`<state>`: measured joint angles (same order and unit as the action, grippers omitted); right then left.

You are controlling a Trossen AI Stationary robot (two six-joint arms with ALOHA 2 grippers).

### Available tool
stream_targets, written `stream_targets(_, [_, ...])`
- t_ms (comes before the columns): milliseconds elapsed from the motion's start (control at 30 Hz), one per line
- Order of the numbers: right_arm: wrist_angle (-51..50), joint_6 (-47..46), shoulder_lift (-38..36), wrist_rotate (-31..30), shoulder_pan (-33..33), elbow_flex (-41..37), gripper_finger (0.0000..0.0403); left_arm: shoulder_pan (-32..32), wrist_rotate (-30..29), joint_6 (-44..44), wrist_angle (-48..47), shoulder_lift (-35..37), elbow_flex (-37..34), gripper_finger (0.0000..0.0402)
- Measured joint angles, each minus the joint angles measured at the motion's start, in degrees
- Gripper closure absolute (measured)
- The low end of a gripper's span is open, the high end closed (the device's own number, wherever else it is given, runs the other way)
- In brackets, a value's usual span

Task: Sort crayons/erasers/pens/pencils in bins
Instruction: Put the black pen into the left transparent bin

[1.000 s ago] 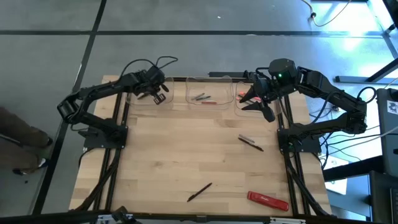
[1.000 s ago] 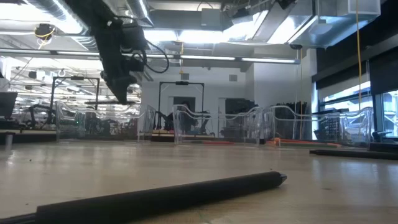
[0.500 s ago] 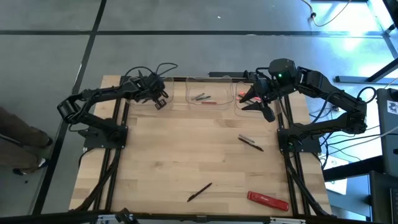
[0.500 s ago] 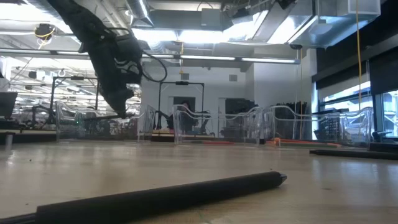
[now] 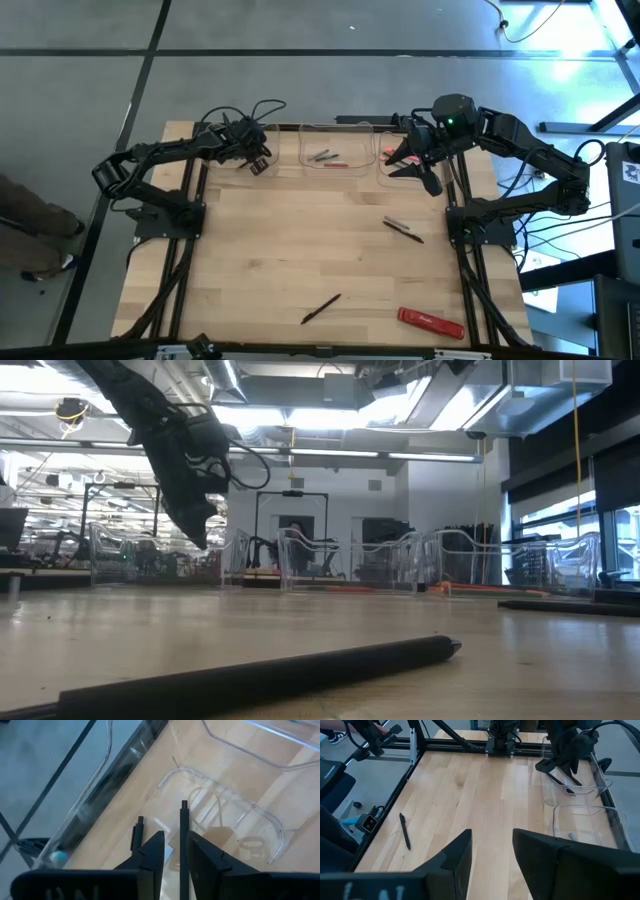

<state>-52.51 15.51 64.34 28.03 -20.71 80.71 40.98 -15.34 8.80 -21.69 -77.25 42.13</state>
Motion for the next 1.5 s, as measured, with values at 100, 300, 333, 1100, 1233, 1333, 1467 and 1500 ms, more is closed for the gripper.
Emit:
stream_targets(100, [0.0, 0.0, 0.0, 0.0, 0.0, 0.0, 0.0258, -0.3, 0.0, -5.5, -0.2, 0.4, 0.0, 0.033])
stream_targets(300, [-1.1, -2.7, -0.7, -6.9, 1.1, 0.0, 0.0258, -3.7, 1.8, -17.3, -2.9, 6.5, 1.7, 0.0329])
stream_targets(333, [-2.2, -3.2, -0.7, -8.5, 1.7, 0.0, 0.0258, -4.6, 3.2, -18.0, -3.5, 8.1, 2.2, 0.0329])
stream_targets(1100, [-10.3, -59.4, -0.6, -25.2, 31.0, -24.6, 0.0258, -43.3, 3.5, -30.0, -3.1, 24.4, 3.3, 0.0333])
stream_targets(1233, [-10.2, -68.8, -0.6, -26.8, 33.1, -31.1, 0.0258, -46.0, 0.2, -31.0, -3.0, 24.4, 3.3, 0.0333])
stream_targets(1333, [-10.1, -73.9, -0.6, -26.9, 33.3, -34.9, 0.0258, -47.3, -0.2, -31.0, -3.0, 24.4, 3.3, 0.0333])
stream_targets(1467, [-9.7, -76.6, -0.6, -26.9, 33.3, -38.3, 0.0258, -48.8, 0.4, -30.8, -1.7, 24.4, 3.3, 0.0333])
stream_targets(1500, [-9.3, -76.6, -0.6, -26.9, 33.3, -38.9, 0.0258, -49.1, 0.9, -30.8, -1.2, 24.4, 3.3, 0.0333])
